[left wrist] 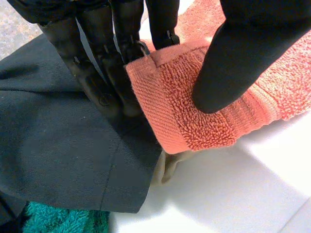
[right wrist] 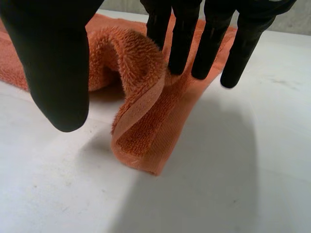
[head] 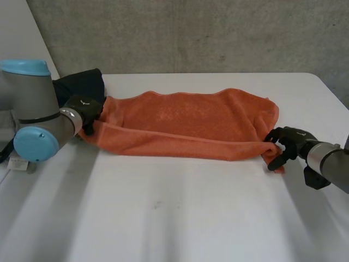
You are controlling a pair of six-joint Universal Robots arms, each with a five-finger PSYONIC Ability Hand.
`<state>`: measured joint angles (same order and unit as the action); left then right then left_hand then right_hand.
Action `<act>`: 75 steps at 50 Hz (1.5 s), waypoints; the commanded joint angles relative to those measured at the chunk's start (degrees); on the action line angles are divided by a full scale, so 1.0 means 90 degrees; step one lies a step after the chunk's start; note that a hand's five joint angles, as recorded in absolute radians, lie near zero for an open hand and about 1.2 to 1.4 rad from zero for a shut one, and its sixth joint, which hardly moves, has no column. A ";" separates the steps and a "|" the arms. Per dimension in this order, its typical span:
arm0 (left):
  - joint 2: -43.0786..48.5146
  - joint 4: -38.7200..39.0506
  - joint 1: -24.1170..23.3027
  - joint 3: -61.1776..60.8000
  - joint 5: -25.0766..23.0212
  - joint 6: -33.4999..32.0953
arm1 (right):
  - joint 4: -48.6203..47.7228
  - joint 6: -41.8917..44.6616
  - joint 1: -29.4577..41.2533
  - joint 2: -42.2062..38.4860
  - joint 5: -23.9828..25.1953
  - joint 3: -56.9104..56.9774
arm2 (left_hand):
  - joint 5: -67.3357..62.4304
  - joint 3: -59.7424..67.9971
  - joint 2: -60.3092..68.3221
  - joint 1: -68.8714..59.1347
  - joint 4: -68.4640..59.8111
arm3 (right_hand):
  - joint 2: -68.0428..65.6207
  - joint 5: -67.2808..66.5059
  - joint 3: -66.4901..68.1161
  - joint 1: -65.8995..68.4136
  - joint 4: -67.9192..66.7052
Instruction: Fold the laundry.
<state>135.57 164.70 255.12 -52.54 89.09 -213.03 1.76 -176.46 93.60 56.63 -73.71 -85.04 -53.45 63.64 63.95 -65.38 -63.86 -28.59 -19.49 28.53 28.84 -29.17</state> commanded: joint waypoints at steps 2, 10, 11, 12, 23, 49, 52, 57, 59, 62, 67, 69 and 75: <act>-0.0316 0.0079 0.0002 -0.0168 0.0179 0.0144 | -0.0185 -0.0158 0.0088 -0.0208 -0.0491 0.0240 | -0.1839 0.1817 0.1783 -0.1624 -0.1794 | -0.5712 -0.5612 0.5718 0.5684 -0.5648; -0.1973 -0.0057 0.0246 -0.1298 0.0093 0.0534 | -0.0275 0.1505 -0.0437 0.1116 -0.0122 -0.0032 | -0.1839 0.1817 0.1783 -0.1624 -0.1794 | -0.5712 -0.5612 0.5719 0.5684 -0.5648; -0.2190 -0.0106 0.0276 -0.1446 0.0024 0.0564 | -0.0158 0.1879 -0.0536 0.1323 -0.0044 -0.0062 | -0.1839 0.1817 0.1783 -0.1624 -0.1794 | -0.5712 -0.5612 0.5719 0.5684 -0.5648; -0.2396 -0.0155 0.0315 -0.1583 -0.0044 0.0593 | -0.0060 0.2279 -0.0643 0.1538 0.0035 -0.0101 | -0.1839 0.1817 0.1783 -0.1624 -0.1794 | -0.5712 -0.5612 0.5719 0.5684 -0.5648; -0.4945 -0.0234 0.0637 -0.1956 -0.0924 0.1548 | 0.1140 0.3993 -0.1260 0.3288 0.0387 0.1234 | -0.1839 0.1817 0.1783 -0.1624 -0.1794 | -0.5712 -0.5612 0.5719 0.5684 -0.5648; -0.0591 0.0916 0.0178 0.3106 0.0041 0.2036 | -0.1078 0.3967 -0.0185 -0.0276 -0.0548 0.5031 | -0.1839 0.1817 0.1783 -0.1624 -0.1794 | -0.5712 -0.5612 0.5719 0.5684 -0.5648; -0.0610 0.1493 0.0198 0.3785 0.0286 0.2526 | -0.2185 0.3135 -0.0234 -0.0267 -0.0930 0.5299 | -0.1839 0.1817 0.1783 -0.1624 -0.1794 | -0.5712 -0.5612 0.5719 0.5684 -0.5648; -0.0786 0.2489 0.0188 0.3992 0.0375 0.3259 | -0.3545 0.1563 -0.0322 0.0064 -0.1069 0.4920 | -0.1839 0.1817 0.1783 -0.1624 -0.1794 | -0.5712 -0.5612 0.5719 0.5684 -0.5648; -0.0825 0.2511 0.0188 0.3875 0.0346 0.3270 | -0.3468 0.1502 -0.0332 0.0134 -0.0952 0.4763 | -0.1839 0.1817 0.1783 -0.1624 -0.1794 | -0.5712 -0.5612 0.5719 0.5684 -0.5648; -0.0855 0.2491 0.0207 0.3485 0.0355 0.3250 | -0.3321 0.1492 -0.0293 0.0153 -0.0775 0.4479 | -0.1839 0.1817 0.1783 -0.1624 -0.1794 | -0.5712 -0.5612 0.5719 0.5684 -0.5648; -0.0894 0.2520 0.0256 0.2665 0.0365 0.3250 | -0.3048 0.1511 -0.0322 0.0095 -0.0639 0.4099 | -0.1839 0.1817 0.1783 -0.1624 -0.1794 | -0.5712 -0.5612 0.5719 0.5684 -0.5648; -0.0894 0.2559 0.0256 0.2177 0.0346 0.3240 | -0.2892 0.1541 -0.0332 -0.0003 -0.0541 0.3932 | -0.1839 0.1817 0.1783 -0.1624 -0.1794 | -0.5712 -0.5612 0.5719 0.5684 -0.5648; -0.0816 0.2618 0.0198 0.0790 0.0248 0.3201 | -0.2403 0.1784 -0.0429 -0.0373 -0.0160 0.3249 | -0.1839 0.1817 0.1783 -0.1624 -0.1794 | -0.5712 -0.5612 0.5719 0.5684 -0.5648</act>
<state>127.65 188.05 257.37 -35.41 92.08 -183.78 -23.37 -162.38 90.49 56.08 -77.77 -51.21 -56.24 68.14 68.52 -66.16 -68.40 -67.38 -58.43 68.28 64.33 -68.66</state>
